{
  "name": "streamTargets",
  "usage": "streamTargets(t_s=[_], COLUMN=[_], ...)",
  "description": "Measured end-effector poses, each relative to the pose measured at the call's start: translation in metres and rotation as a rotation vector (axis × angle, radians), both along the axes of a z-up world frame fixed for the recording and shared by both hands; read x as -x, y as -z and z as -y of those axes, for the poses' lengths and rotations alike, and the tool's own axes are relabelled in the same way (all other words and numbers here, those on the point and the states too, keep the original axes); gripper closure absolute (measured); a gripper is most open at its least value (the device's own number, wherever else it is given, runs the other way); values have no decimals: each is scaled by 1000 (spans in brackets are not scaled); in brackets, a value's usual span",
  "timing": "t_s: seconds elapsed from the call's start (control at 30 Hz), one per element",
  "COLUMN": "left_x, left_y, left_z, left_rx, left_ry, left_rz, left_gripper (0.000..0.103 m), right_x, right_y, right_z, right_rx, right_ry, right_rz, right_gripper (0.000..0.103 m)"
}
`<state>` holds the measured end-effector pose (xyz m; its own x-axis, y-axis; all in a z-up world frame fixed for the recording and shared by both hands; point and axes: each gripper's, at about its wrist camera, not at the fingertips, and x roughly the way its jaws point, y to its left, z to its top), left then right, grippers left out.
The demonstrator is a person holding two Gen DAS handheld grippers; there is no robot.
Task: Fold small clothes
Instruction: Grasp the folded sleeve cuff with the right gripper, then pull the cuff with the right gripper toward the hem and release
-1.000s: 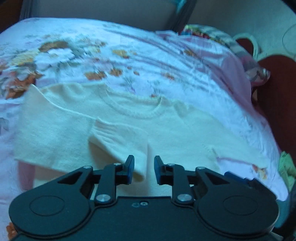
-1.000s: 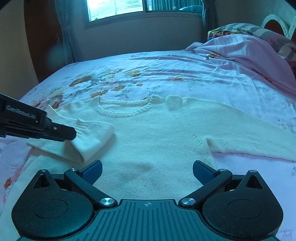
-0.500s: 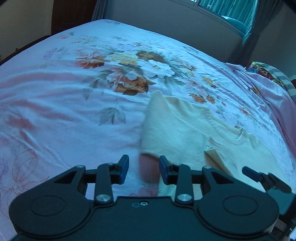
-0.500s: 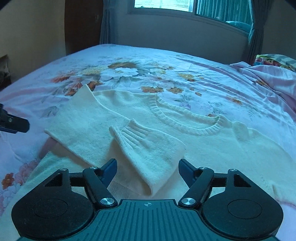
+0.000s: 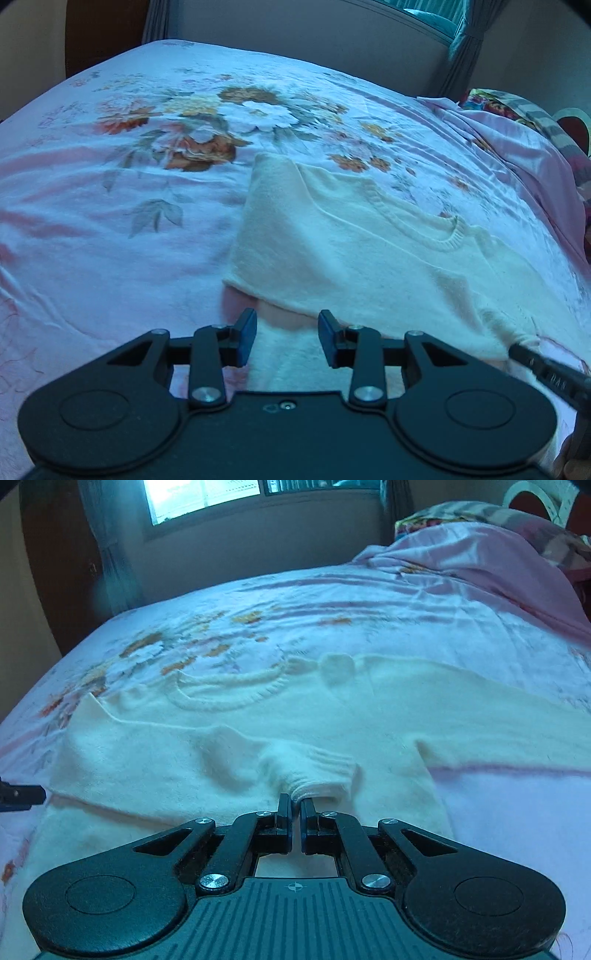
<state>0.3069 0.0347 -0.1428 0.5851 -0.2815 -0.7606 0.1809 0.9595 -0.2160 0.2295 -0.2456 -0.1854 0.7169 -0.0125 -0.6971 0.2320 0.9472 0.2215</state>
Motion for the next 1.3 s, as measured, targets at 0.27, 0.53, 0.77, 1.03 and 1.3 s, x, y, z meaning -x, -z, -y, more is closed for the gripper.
streamTargets(t_s=[0.27, 0.53, 0.77, 1.03, 1.3], left_x=[8, 9, 9, 10, 14], left_y=[3, -1, 2, 2, 6], left_z=[5, -1, 2, 6, 17], left_rx=[-28, -48, -43, -64, -82], left_ry=[3, -6, -10, -6, 17], left_rz=[-10, 13, 7, 22, 26], left_gripper=[69, 66, 66, 66, 66], right_x=[6, 3, -24, -17, 12], right_y=[10, 2, 12, -3, 16], right_z=[37, 48, 60, 55, 68], right_rx=[-201, -302, -276, -242, -201], right_ry=[55, 17, 44, 28, 97], right_rz=[-3, 42, 20, 75, 12], right_gripper=[93, 36, 41, 89, 89])
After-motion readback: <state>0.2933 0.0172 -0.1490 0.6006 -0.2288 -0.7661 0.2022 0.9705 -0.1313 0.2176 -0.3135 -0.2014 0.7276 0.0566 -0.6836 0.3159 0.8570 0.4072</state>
